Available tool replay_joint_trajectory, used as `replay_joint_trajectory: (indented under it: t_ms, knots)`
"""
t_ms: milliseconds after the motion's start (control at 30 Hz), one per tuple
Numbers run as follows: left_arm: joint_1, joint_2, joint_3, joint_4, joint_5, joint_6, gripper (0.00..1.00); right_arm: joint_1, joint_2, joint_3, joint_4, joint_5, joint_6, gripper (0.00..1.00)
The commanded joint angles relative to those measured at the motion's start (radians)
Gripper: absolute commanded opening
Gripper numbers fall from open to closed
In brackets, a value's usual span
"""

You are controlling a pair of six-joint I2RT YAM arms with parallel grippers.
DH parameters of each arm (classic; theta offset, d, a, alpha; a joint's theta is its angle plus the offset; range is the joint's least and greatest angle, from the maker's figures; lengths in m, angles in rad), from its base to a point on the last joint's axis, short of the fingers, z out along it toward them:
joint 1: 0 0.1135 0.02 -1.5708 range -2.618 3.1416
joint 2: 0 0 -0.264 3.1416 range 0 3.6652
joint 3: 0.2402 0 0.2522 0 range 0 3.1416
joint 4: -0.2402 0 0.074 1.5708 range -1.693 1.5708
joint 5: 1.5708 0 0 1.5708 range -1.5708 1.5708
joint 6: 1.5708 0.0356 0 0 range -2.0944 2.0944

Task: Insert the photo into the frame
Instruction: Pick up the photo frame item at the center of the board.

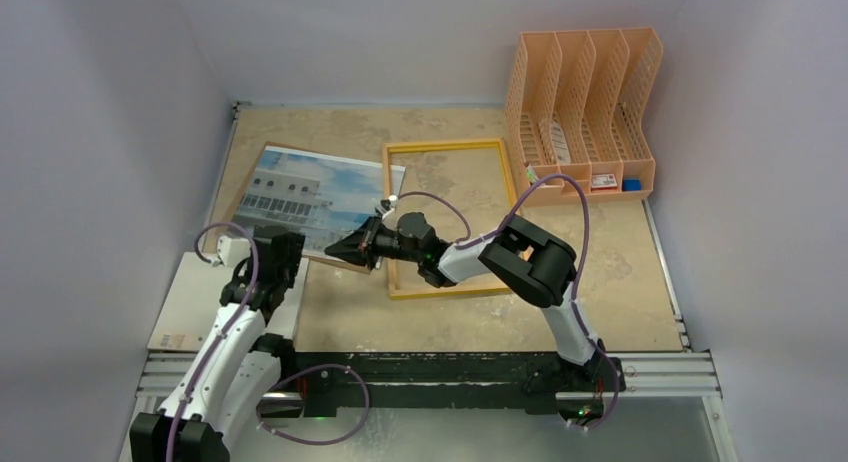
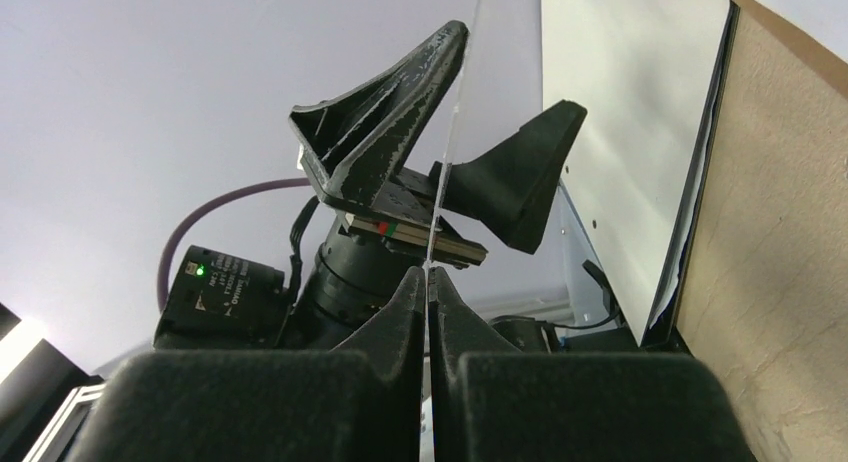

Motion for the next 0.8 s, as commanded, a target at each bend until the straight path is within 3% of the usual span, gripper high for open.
replay_joint_trajectory:
  t_ms: [0, 33, 67, 133, 333, 367, 433, 500, 633, 767]
  knots:
    - [0.006, -0.036, -0.038, 0.096, -0.056, -0.143, 0.69, -0.003, -0.059, -0.004, 0.053, -0.042, 0.038, 0.0]
    - [0.007, -0.04, -0.038, 0.098, -0.058, -0.147, 0.63, -0.003, -0.06, -0.001, 0.047, -0.045, 0.04, 0.0]
    - [0.007, -0.04, -0.036, 0.096, -0.059, -0.148, 0.48, -0.002, -0.061, -0.001, 0.043, -0.052, 0.046, 0.0]
    - [0.008, -0.038, -0.02, 0.069, -0.071, -0.15, 0.31, -0.002, -0.067, -0.004, 0.041, -0.055, 0.059, 0.0]
    - [0.007, -0.05, 0.013, 0.013, -0.096, -0.161, 0.1, -0.002, -0.119, 0.004, -0.061, -0.06, 0.022, 0.0]
    - [0.008, -0.055, 0.015, 0.01, -0.098, -0.162, 0.05, -0.004, -0.131, 0.005, -0.091, -0.066, 0.011, 0.11]
    - [0.007, -0.06, 0.023, 0.004, -0.101, -0.163, 0.0, -0.006, -0.159, 0.003, -0.157, -0.072, -0.015, 0.44]
    - [0.007, -0.067, 0.036, 0.0, -0.102, -0.154, 0.0, -0.007, -0.201, -0.009, -0.229, -0.07, -0.051, 0.6]
    - [0.006, -0.073, 0.095, -0.019, -0.118, -0.107, 0.0, -0.015, -0.306, -0.067, -0.371, -0.02, -0.154, 0.73]
    - [0.006, -0.052, 0.179, -0.056, -0.144, -0.043, 0.0, -0.043, -0.419, -0.147, -0.49, 0.05, -0.246, 0.78]
